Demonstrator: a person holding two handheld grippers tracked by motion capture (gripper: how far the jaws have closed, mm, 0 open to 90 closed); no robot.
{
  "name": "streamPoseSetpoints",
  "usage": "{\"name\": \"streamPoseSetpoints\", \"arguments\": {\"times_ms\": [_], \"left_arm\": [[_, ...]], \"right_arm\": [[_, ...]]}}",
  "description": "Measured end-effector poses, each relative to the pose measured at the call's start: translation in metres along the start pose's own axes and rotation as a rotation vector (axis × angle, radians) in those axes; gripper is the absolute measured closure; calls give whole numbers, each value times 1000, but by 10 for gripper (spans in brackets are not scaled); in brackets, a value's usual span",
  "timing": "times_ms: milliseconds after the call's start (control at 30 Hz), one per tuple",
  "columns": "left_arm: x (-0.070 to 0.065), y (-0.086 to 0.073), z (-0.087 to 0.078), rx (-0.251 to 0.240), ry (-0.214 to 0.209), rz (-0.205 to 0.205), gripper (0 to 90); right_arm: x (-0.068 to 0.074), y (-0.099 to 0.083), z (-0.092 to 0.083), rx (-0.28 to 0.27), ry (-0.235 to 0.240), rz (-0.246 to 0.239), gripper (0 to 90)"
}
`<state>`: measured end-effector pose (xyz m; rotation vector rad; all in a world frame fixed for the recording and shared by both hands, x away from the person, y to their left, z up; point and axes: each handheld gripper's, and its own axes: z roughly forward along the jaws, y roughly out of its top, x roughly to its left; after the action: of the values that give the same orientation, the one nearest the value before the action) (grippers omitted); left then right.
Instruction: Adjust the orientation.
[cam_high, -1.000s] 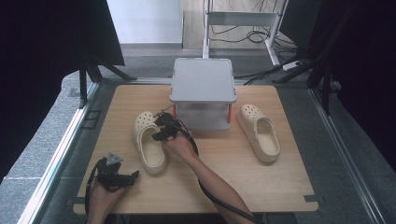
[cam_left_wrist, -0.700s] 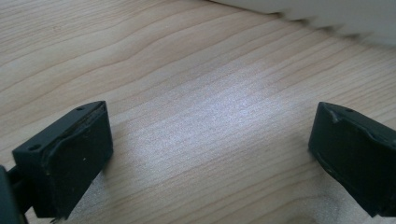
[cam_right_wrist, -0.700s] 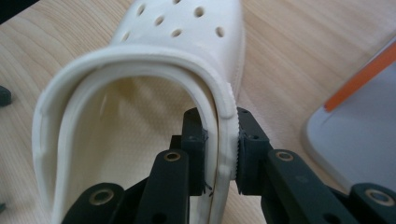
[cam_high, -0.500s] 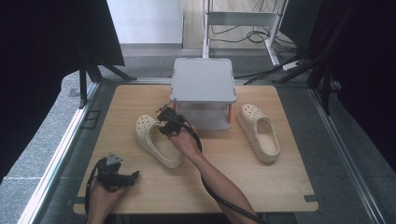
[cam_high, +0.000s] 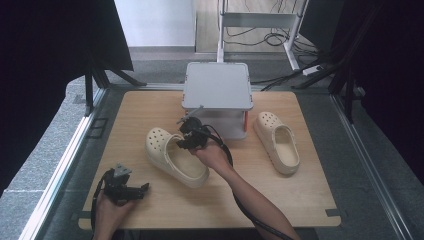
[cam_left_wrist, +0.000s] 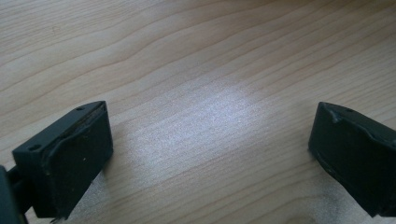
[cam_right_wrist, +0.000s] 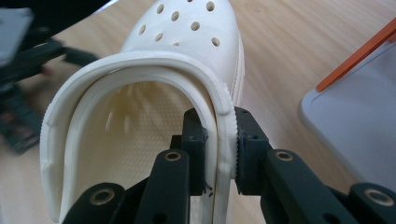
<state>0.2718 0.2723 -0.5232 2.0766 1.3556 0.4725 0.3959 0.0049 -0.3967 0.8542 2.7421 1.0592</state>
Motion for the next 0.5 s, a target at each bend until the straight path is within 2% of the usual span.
{"name": "streamPoseSetpoints", "arguments": {"times_ms": [267, 500], "left_arm": [[0, 0, 0, 2, -1, 3, 0], [0, 0, 0, 1, -2, -3, 0]], "right_arm": [[13, -28, -36, -19, 57, -30, 769], [27, -65, -56, -14, 94, -61, 769]]}}
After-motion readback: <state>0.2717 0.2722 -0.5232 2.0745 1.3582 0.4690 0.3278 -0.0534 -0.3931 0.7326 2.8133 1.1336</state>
